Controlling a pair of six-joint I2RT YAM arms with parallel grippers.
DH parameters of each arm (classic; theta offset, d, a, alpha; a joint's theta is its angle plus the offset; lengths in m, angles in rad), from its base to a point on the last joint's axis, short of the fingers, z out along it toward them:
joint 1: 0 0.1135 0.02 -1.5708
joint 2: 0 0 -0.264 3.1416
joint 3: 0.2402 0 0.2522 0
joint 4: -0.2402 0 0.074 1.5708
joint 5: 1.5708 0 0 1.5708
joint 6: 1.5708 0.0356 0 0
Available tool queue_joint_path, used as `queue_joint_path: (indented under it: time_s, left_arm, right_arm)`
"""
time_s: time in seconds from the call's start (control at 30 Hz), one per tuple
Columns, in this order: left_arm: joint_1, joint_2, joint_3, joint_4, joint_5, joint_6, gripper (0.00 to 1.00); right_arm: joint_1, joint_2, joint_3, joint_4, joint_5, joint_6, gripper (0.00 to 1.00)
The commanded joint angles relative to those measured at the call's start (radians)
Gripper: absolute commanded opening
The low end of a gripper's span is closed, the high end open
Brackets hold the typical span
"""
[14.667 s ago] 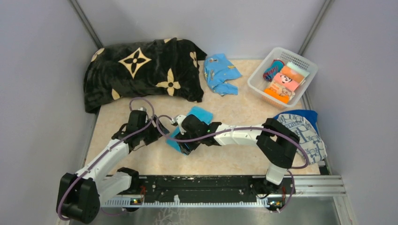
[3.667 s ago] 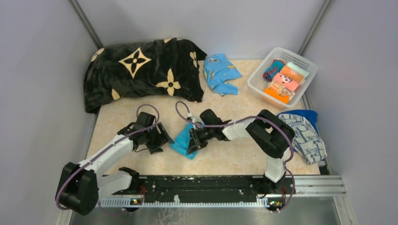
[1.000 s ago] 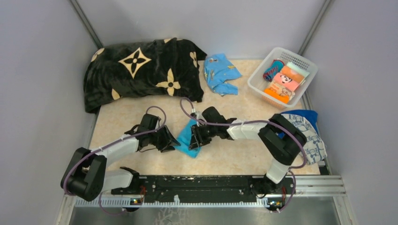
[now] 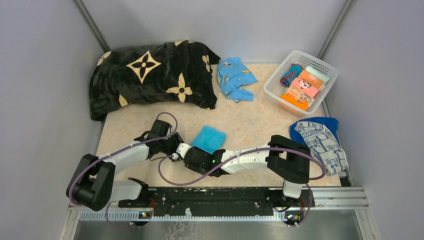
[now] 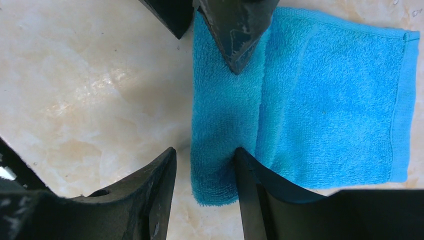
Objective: Roll the towels
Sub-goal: Roll the towel at the center of the board.
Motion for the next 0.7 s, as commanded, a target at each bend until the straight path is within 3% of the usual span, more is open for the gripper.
queue_joint_path:
  time_s: [0.0,0.1,0.23,0.37,0.67]
  left_arm:
    - [0.000,0.009,0.022,-0.031,-0.045,0.009,0.53]
    - [-0.001,0.003,0.034,-0.052,-0.059,0.017,0.56]
    - [0.004,-0.032,0.063,-0.114,-0.099,0.037,0.62]
    - [0.014,-0.138,0.095,-0.199,-0.162,0.046,0.73]
    - [0.016,-0.348,0.071,-0.305,-0.230,0.029,0.87]
  right_arm:
    - [0.010,0.067,0.012,-0.073,0.035,0.012,0.46]
    - [0.010,0.104,0.017,-0.113,0.066,0.017,0.44]
    - [0.007,0.111,0.030,-0.127,0.022,0.028,0.29]
    - [-0.044,0.036,0.020,-0.084,-0.197,0.054,0.19]
    - [-0.289,-0.032,-0.019,0.114,-0.830,0.193,0.15]
